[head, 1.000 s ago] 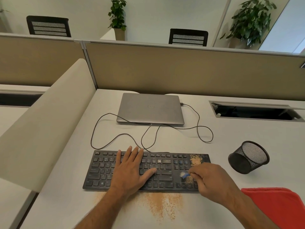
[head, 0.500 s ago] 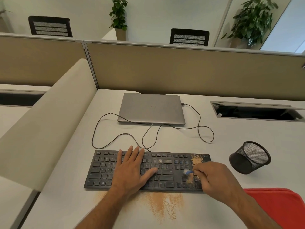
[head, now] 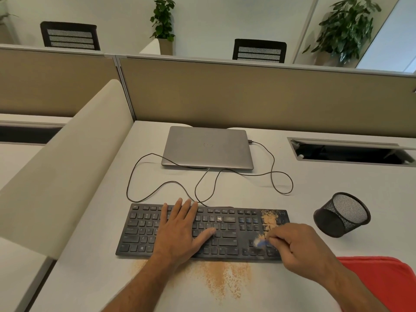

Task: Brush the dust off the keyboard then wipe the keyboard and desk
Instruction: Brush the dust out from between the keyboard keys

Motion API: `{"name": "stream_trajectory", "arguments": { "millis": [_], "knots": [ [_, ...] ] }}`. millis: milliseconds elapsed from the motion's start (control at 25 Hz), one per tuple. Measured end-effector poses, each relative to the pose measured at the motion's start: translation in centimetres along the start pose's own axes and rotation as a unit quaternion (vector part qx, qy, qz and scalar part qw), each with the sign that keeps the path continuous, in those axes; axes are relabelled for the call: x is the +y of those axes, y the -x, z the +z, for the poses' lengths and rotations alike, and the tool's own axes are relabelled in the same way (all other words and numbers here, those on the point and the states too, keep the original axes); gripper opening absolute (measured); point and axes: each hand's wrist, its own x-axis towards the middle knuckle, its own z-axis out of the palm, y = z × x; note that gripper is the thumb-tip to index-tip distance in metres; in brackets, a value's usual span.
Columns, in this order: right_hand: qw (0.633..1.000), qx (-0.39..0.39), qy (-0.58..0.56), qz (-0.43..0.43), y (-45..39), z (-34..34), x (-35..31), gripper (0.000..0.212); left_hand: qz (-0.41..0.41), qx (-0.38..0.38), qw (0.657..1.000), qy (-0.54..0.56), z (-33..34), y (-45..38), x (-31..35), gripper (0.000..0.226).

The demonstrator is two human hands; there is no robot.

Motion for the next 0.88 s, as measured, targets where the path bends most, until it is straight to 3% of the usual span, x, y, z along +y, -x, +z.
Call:
{"name": "stream_trajectory", "arguments": {
  "millis": [80,240,360,520,680,800,880],
  "knots": [
    [1.000,0.000,-0.002,-0.004,-0.10,0.21,-0.06,0.016,0.000,-0.002,1.000,-0.004,0.06,-0.02,-0.04,0.112],
    [0.995,-0.091,-0.013,-0.037,0.12,-0.13,-0.14,0.016,-0.001,-0.003,1.000,-0.007,0.02,0.03,-0.05,0.111],
    [0.998,-0.032,-0.048,-0.024,0.02,-0.19,0.13,0.017,0.002,0.001,1.000,0.001,0.00,0.00,-0.03,0.112],
    [0.993,-0.106,-0.035,-0.043,0.14,0.07,0.15,0.017,0.001,-0.002,1.000,-0.005,-0.05,0.06,-0.01,0.113],
    [0.998,-0.040,-0.051,-0.023,0.46,0.07,0.72,0.020,0.001,-0.003,1.000,-0.003,-0.06,0.05,-0.01,0.112],
    [0.992,-0.105,-0.059,-0.039,0.62,0.13,0.29,0.016,0.000,-0.005,1.000,-0.007,-0.01,0.01,0.02,0.112],
    [0.994,-0.066,-0.083,-0.034,0.54,0.07,0.30,0.016,-0.001,-0.007,1.000,-0.009,-0.04,0.01,0.00,0.112]
  ]
}}
